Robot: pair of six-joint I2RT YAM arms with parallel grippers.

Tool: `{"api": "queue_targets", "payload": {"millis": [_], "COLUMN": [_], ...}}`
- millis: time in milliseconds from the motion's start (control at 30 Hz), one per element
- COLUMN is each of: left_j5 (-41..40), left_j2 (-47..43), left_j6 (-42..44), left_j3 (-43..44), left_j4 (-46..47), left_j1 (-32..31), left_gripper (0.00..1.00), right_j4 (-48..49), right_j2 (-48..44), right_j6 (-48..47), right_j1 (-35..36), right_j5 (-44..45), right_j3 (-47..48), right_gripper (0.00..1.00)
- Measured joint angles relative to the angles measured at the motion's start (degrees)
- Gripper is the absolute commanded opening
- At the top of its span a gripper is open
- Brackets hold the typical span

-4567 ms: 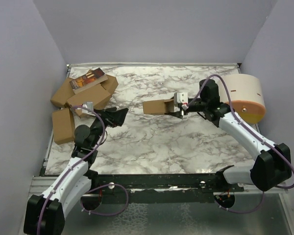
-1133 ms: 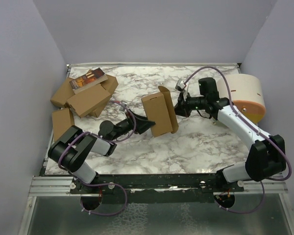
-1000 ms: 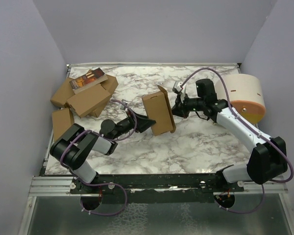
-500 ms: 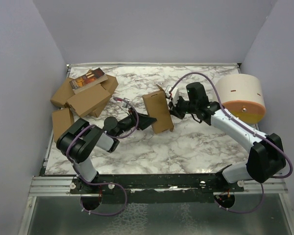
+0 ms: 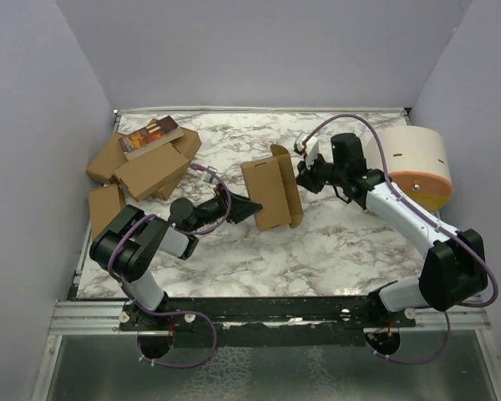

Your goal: Fold the paper box

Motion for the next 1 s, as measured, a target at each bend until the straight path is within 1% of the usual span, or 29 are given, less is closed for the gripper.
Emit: {"api": "queue_targets", "payload": {"millis": [133, 333, 500, 733, 833, 933, 1000], "left_j5": [1.88, 2.73, 3.17, 4.50, 4.61, 4.81, 5.16], "left_j2": [-0.09, -0.09, -0.09, -0.02, -0.39, -1.92, -3.43], "left_j6": [-0.70, -1.31, -1.55, -4.96, -8.13, -11.04, -12.74], "left_j3": [0.00, 0.68, 2.05, 3.82, 4.00, 4.00, 4.09], "left_j4": [0.00, 0.00, 0.02, 0.07, 0.02, -0.07, -0.11], "left_j1": [0.00, 0.00, 0.09, 1.86, 4.33, 6.99, 8.39], "left_gripper": [0.20, 0.20, 0.20, 0.20, 0.20, 0.20, 0.20], "right_j4": [0.52, 0.72, 0.96, 0.96, -0.44, -1.51, -1.77], "right_j2": [1.81, 4.26, 4.22, 4.24, 4.22, 3.34, 1.68], "right_j6": [0.61, 1.29, 1.53, 2.80, 2.97, 2.67, 1.90], "right_j1": [0.02, 0.68, 2.86, 1.90, -0.15, -4.55, -7.15], "right_j5": [-0.50, -4.83, -7.87, -9.11, -9.38, -9.53, -9.53], "right_j3": [3.17, 9.18, 9.49, 9.49, 9.51, 9.46, 9.05], "right_gripper": [0.08, 0.07, 0.08, 0.12, 0.19, 0.27, 0.30]}}
